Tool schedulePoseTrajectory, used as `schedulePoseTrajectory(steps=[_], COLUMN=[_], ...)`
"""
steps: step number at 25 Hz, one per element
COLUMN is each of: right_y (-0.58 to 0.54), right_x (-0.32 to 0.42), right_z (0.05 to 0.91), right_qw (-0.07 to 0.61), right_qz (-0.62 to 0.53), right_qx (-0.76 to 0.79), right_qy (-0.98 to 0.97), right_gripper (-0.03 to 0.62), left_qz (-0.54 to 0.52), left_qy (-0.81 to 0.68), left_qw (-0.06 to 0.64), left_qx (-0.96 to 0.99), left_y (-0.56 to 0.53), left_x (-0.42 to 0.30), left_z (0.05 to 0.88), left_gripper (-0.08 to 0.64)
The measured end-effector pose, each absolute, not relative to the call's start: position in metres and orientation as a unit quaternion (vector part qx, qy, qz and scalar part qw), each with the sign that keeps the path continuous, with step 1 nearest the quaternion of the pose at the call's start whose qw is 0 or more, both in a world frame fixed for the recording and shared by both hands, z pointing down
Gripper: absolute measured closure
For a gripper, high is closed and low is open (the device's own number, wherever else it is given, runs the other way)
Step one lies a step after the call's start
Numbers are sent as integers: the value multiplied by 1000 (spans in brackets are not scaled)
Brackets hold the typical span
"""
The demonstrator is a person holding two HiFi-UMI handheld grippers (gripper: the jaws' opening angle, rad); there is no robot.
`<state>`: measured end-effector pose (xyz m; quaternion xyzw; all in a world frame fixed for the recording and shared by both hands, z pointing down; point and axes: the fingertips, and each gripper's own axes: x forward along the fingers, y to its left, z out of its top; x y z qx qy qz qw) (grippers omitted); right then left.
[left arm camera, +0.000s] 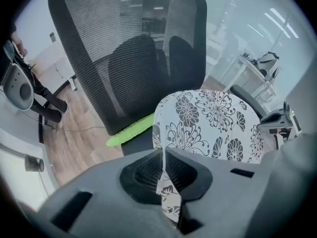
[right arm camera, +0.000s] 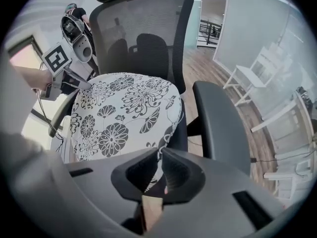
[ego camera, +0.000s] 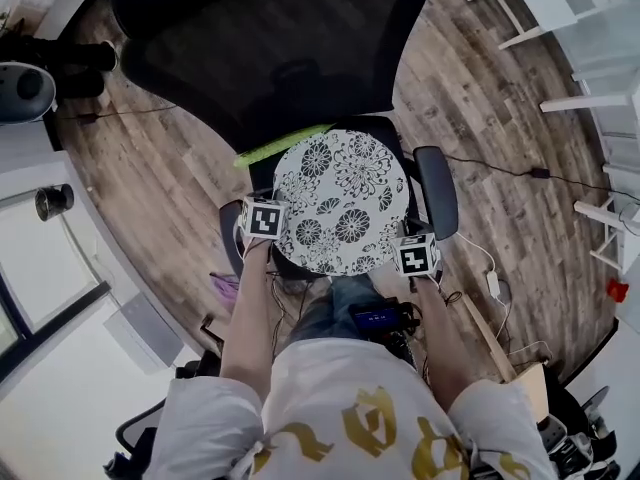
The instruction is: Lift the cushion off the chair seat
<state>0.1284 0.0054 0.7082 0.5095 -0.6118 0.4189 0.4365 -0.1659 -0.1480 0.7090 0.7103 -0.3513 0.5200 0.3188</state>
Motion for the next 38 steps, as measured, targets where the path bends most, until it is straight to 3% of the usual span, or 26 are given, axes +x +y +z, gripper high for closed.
schedulePoseTrajectory(steps=[22, 38], right_y=[11, 54], right_x=[121, 120], right_z=[600, 534], right_qw=[417, 343], right_qz=[338, 322], right_qx=[545, 605], right_qy=[-645, -643], right_gripper=[565, 565], left_qz=[429, 382], left_qy=[-412, -421], left_qw=[286, 239], left_qx=[751, 787], left_y=[-132, -89], left_x=[-198, -202], left_z=[600, 520], left_gripper=[542, 542])
